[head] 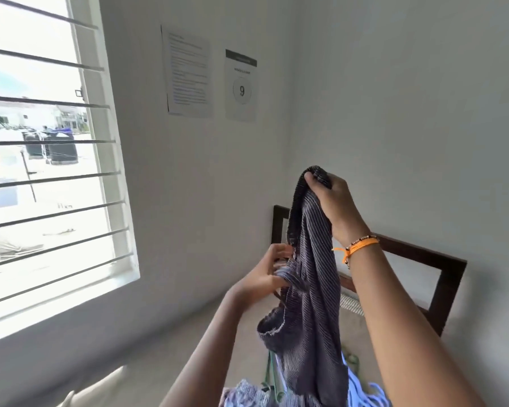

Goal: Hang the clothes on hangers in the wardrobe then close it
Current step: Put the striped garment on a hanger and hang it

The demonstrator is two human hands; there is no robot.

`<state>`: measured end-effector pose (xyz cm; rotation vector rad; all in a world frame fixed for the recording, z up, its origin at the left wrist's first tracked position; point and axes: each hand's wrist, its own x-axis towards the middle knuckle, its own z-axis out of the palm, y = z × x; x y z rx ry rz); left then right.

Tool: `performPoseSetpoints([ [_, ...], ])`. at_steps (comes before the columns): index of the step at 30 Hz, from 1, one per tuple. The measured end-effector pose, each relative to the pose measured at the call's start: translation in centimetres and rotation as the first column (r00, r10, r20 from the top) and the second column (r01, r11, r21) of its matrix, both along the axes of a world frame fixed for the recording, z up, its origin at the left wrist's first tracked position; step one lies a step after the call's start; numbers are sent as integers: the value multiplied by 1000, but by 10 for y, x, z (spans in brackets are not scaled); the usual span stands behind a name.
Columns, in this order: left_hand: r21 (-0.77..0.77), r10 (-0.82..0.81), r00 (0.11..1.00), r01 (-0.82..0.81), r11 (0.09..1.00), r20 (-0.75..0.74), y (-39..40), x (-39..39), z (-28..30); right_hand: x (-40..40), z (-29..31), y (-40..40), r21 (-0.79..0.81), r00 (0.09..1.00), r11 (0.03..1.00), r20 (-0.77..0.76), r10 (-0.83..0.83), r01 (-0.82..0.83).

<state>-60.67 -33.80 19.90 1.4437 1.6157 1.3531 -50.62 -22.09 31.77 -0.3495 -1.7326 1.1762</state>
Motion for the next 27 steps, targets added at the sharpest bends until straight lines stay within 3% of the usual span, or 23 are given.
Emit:
performPoseSetpoints([
  [4,-10,47,983,-49,999,-176,17,5,-17,5,3,0,-17,997,998,-30,67,-68],
  [6,66,80,968,-66,996,-236,20,7,-21,13,6,4,-84,987,984,-55,152,-156],
  [9,212,156,966,-112,971,-205,24,11,-18,28,9,10,-64,963,961,14,270,-268],
  [12,216,108,981,-72,974,-159,28,14,0,36,10,8,-59,944,950,111,312,-307],
  [17,127,-123,992,121,985,12,17,1,19,46,8,22,147,992,988,119,31,-49],
  [21,78,-64,998,63,995,9,7,-19,30,58,-5,47,351,920,929,312,-238,121],
  [23,126,30,993,-15,992,-117,9,-19,38,58,-14,49,512,792,847,455,-407,142],
  [25,200,132,933,-67,978,-335,16,-17,44,50,-21,45,650,691,760,545,-474,9],
  [27,274,152,843,-6,962,-516,23,-9,53,43,-24,29,583,696,777,660,-282,-238],
])
